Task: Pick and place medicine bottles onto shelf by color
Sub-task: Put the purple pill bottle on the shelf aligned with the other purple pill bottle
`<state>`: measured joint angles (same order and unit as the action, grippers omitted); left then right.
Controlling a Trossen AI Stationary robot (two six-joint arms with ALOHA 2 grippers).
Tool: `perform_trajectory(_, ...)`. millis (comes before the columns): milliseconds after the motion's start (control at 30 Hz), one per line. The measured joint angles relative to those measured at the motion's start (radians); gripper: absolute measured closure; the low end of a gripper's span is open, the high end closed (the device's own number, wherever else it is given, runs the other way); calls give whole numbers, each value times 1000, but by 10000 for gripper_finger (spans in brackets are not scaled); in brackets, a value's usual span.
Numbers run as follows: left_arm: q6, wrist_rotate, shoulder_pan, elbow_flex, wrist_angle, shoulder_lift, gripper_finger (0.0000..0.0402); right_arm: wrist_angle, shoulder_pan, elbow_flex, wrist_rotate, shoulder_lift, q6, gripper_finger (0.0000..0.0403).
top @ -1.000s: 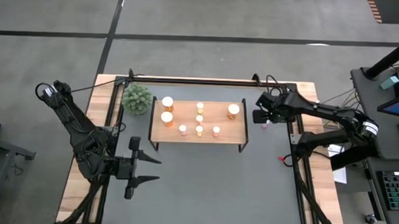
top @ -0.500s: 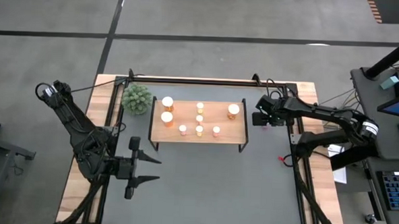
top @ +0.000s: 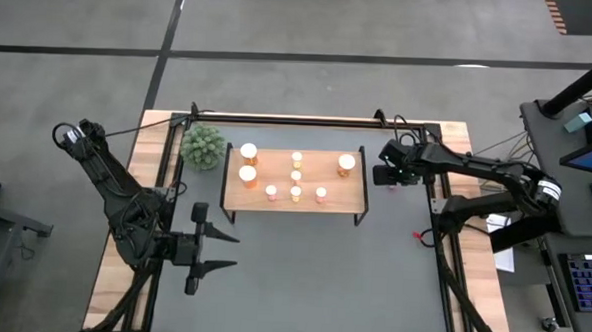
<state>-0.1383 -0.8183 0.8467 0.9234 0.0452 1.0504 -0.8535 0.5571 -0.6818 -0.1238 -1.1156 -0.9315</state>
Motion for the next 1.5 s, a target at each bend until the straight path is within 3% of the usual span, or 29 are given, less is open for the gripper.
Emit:
perform_trajectory(200, 0, 0, 0, 0, 0, 0, 201, -23, 0, -46, 0, 1, 34, 293)
perform_trajectory(400, 0, 0, 0, 0, 0, 0, 201, -176, 0, -185, -12, 2, 86, 294)
perform_trajectory(700, 2, 0, 1, 0, 0, 0, 201, -447, -22, -541, -49, 2, 163, 295)
perform_trajectory(900, 2, -1, 0, -1, -1, 0, 201, -445, -120, -794, -63, -19, 170, 295)
perform_trajectory(1167, 2, -1, -1, -1, -1, 0, 201, -447, -285, -1115, -94, -219, 285, 295)
perform_trajectory(1500, 2, -1, -1, -1, -2, 0, 201, -478, -371, -1555, -83, -546, 677, 295)
